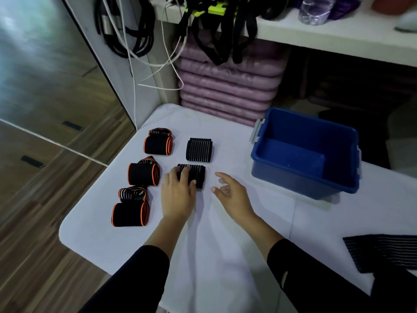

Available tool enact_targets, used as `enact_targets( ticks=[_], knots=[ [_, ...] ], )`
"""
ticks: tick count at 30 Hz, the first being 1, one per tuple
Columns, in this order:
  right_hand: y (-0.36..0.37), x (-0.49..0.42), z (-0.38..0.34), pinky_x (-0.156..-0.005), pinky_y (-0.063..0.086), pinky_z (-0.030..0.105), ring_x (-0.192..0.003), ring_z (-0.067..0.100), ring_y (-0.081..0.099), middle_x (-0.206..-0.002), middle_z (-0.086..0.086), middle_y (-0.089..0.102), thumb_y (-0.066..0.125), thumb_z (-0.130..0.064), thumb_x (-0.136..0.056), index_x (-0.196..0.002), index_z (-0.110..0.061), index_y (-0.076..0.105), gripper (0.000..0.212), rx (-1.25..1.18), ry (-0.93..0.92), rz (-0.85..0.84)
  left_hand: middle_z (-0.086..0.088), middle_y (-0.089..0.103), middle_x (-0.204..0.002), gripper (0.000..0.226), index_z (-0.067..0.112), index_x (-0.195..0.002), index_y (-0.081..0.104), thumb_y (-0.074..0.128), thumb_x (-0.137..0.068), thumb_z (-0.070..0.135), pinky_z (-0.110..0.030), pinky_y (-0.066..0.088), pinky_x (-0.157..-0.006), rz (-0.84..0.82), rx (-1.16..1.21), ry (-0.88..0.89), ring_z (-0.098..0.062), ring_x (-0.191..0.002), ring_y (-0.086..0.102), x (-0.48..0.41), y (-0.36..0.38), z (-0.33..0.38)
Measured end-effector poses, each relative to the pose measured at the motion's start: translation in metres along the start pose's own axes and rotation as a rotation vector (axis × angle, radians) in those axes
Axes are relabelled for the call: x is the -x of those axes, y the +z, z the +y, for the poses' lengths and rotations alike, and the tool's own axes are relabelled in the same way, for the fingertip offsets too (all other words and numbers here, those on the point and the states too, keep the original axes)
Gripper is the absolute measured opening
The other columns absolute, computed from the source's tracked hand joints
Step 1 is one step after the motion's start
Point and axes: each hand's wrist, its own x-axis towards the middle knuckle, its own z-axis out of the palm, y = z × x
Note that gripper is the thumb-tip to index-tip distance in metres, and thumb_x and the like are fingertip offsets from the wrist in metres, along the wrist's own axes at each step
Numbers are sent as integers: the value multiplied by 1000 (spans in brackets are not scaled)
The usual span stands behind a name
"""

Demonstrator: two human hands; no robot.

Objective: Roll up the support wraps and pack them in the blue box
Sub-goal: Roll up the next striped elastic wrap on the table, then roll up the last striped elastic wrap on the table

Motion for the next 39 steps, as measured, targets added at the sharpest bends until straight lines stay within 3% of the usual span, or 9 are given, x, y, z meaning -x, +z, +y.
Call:
enact_targets(
  ticks=[4, 13, 18, 23, 27, 29, 33, 36, 39],
  knots=[
    [-48, 49, 20, -89, 50, 25, -97, 10, 57, -112, -4, 62, 61, -30, -88, -116, -26, 58, 29, 95, -35, 84, -14, 57, -101, 24, 10, -105, 63, 60, -82, 14, -41, 50, -74, 15, 75, 110, -33, -89, 54, 38, 5, 44],
    [-187, 166, 122, -78, 50, 19, -86, 13, 61, -97, -2, 65, 65, -22, -86, -101, -21, 65, 15, 175, 25, 412, 2, 61, -110, 23, 21, -107, 62, 51, -87, 20, -25, 44, -86, -365, 411, 128, -19, -103, 52, 152, 55, 188],
    [-252, 219, 173, -77, 54, 32, -83, 8, 58, -95, -6, 61, 61, -28, -88, -106, -23, 63, 19, 219, 84, 571, -2, 61, -101, 24, 20, -103, 64, 50, -85, 15, -31, 48, -83, -502, 556, 124, -21, -95, 57, 194, 76, 264],
    [-289, 242, 214, -92, 48, 37, -102, 18, 53, -106, -3, 60, 65, -30, -85, -113, -21, 60, 30, 308, 111, 606, 1, 59, -114, 27, 19, -114, 61, 57, -87, 20, -14, 34, -86, -479, 489, 194, -16, -108, 47, 204, 95, 318],
    [-301, 238, 235, -100, 39, 38, -111, 22, 48, -118, 3, 57, 63, -45, -79, -122, -18, 55, 52, 381, 110, 536, -1, 55, -128, 37, 20, -123, 59, 60, -86, 23, -24, 34, -104, -500, 396, 341, -19, -122, 44, 197, 115, 342],
    [-303, 234, 238, -101, 37, 35, -113, 22, 47, -119, 2, 57, 69, -36, -79, -126, -21, 53, 52, 367, 142, 481, -2, 47, -139, 41, 22, -130, 53, 56, -89, 27, -31, 34, -107, -531, 291, 395, -21, -129, 39, 194, 125, 347],
    [-303, 232, 239, -88, 45, 31, -97, 18, 50, -100, 0, 56, 74, -25, -75, -120, -26, 58, 48, 347, 139, 499, 3, 31, -149, 46, 30, -138, 41, 46, -93, 36, -41, 35, -103, -579, 67, 382, -19, -134, 29, 198, 132, 345],
    [-303, 235, 237, -70, 43, 14, -78, 14, 54, -88, -3, 53, 75, -13, -73, -107, -20, 62, 37, 209, 154, 528, 3, 31, -146, 46, 31, -139, 39, 44, -93, 36, -41, 36, -98, -546, 4, 358, -20, -130, 29, 204, 130, 340],
    [-303, 242, 234, -68, 44, 6, -73, 5, 56, -86, -2, 56, 75, -6, -74, -97, -17, 66, 27, 90, 121, 565, 0, 32, -144, 46, 30, -138, 39, 46, -93, 34, -41, 37, -97, -516, 15, 320, -22, -128, 30, 211, 128, 334]
  ],
)
